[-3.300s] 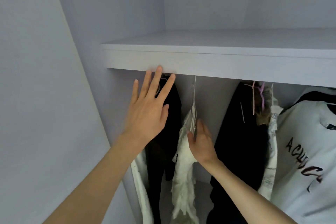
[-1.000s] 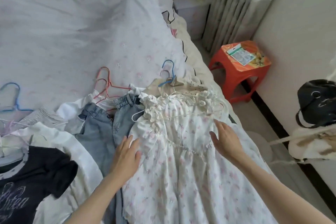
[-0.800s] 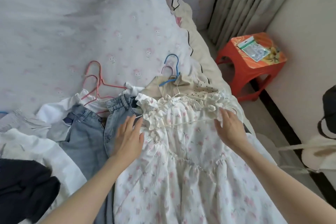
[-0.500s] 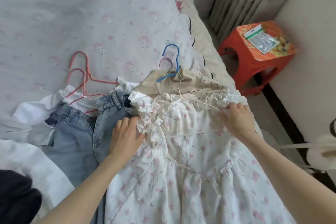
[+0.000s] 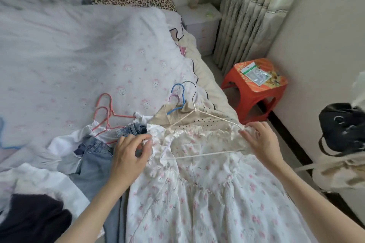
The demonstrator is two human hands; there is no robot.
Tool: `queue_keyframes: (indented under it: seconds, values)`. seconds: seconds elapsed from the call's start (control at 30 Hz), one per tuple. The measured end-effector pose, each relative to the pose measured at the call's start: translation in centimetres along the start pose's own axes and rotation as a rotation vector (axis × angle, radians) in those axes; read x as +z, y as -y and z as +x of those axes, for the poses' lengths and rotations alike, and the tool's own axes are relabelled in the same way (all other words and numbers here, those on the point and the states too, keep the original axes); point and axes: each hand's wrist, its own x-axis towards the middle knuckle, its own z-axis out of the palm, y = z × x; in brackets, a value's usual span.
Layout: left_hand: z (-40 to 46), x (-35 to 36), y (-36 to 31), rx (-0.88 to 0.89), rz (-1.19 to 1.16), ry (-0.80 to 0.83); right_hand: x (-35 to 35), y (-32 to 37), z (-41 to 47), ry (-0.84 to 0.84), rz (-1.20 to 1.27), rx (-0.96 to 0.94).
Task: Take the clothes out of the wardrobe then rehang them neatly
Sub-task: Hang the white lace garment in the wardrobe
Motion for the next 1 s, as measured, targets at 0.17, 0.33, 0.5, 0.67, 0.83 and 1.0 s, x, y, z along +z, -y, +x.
queue_keyframes:
  seconds: [0.17, 0.33, 0.5, 0.67, 0.83, 1.0]
  values:
    - [1.3, -5.5, -6.7, 0.156, 0.024, -0.209, -8.9, 4.9, -0.7, -0.124, 0.071, -0.066]
    - [0.1, -9.7, -13.8, 0.271, 0.039, -0.323, -17.8, 7.7, -4.3, -0.238, 0.095, -0.078]
    - [-3.2, -11.6, -20.7, 0.465, -0.011, -0.337, -26.5, 8.6, -12.0, -0.437, 0.104, -0.013]
    - [-9.0, -10.1, -27.1, 0.661, -0.118, -0.259, -31.3, 6.4, -25.8, -0.695, 0.137, 0.174]
    - [-17.1, -6.7, -34.4, 0.852, -0.227, -0.088, -35.9, 3.0, -39.6, -0.87, 0.042, 0.308]
    - [-25.1, -4.9, -43.3, 1.017, -0.374, 0.027, -42.7, 2.3, -51.5, -1.05, -0.153, 0.346]
